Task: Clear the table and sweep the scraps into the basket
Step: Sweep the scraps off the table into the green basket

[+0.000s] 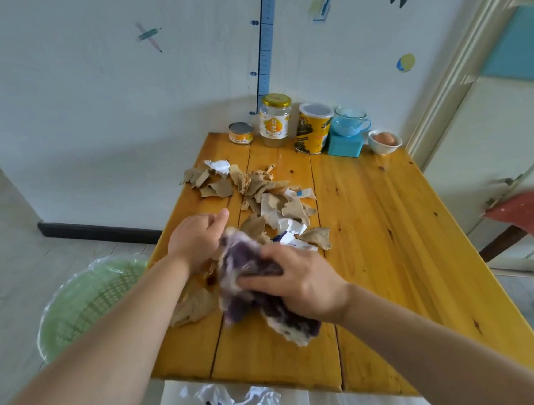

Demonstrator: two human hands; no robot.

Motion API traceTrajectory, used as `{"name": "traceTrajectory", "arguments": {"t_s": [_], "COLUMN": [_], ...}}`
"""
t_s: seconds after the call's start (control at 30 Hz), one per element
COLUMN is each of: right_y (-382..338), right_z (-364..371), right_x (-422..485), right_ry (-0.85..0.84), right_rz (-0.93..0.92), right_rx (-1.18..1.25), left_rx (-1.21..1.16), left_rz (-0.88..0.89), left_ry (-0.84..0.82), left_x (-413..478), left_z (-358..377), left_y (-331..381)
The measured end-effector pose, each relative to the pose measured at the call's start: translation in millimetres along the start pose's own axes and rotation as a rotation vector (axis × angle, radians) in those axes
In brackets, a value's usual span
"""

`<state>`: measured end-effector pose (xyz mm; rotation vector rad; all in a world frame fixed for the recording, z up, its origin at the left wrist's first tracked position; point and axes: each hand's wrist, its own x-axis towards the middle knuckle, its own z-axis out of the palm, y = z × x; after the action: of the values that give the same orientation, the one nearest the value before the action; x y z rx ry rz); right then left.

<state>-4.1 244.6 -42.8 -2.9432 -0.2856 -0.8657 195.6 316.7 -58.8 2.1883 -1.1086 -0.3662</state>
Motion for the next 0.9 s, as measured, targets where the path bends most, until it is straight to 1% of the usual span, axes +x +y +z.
{"name": "traceTrajectory", "arguments": {"t_s": [0.03,0.07,0.1,0.13,0.2,0.27,0.33,0.43,0.5,0.57,0.6,0.7,0.77,0.83,0.9], "right_y": [3,8,15,22,34,38,39,43,45,43,43,45,56,77,106], "right_z": [-7,-14,-19,-22,-21,-13,-3,9,12,11,8,-9,-24,-34,-35], "right_x": [-4,-9,-16,-23,-36,-42,-42,-30,-24,-23,-24,-29,-25,-17,-14], "right_ry": [0.074,0.113,0.117,0.089,-0.016,-0.097,-0.127,-0.144,-0.139,-0.07,0.004,0.271,0.386,0.416,0.371], "right_rz": [0.061,0.116,0.161,0.187,0.203,0.211,0.247,0.279,0.282,0.304,0.337,0.515,0.699,0.924,1.166], "right_rx": [-0.008,-0.02,-0.037,-0.056,-0.088,-0.091,-0.075,-0.075,-0.089,-0.065,-0.034,0.035,0.034,0.054,0.08], "left_rx": [-0.011,0.008,0.06,0.127,0.228,0.312,0.352,0.323,0.268,0.235,0.23,0.243,0.262,0.265,0.262], "left_rz": [-0.01,-0.02,-0.019,0.004,0.073,0.083,0.08,0.089,0.064,0.046,0.05,0.032,0.023,0.032,0.038], "left_ry": [-0.017,-0.029,-0.035,-0.032,-0.01,-0.015,-0.019,0.03,0.044,0.048,0.046,0.016,0.001,0.008,0.018], "left_x": [1,2,4,4,5,7,8,10,11,10,11,11,12,11,11], "left_z": [-4,-8,-11,-13,-13,-9,-5,-1,0,0,0,0,-1,-2,-3], "left_y": [1,2,2,2,-3,-12,-20,-24,-24,-26,-25,-23,-20,-16,-14]}}
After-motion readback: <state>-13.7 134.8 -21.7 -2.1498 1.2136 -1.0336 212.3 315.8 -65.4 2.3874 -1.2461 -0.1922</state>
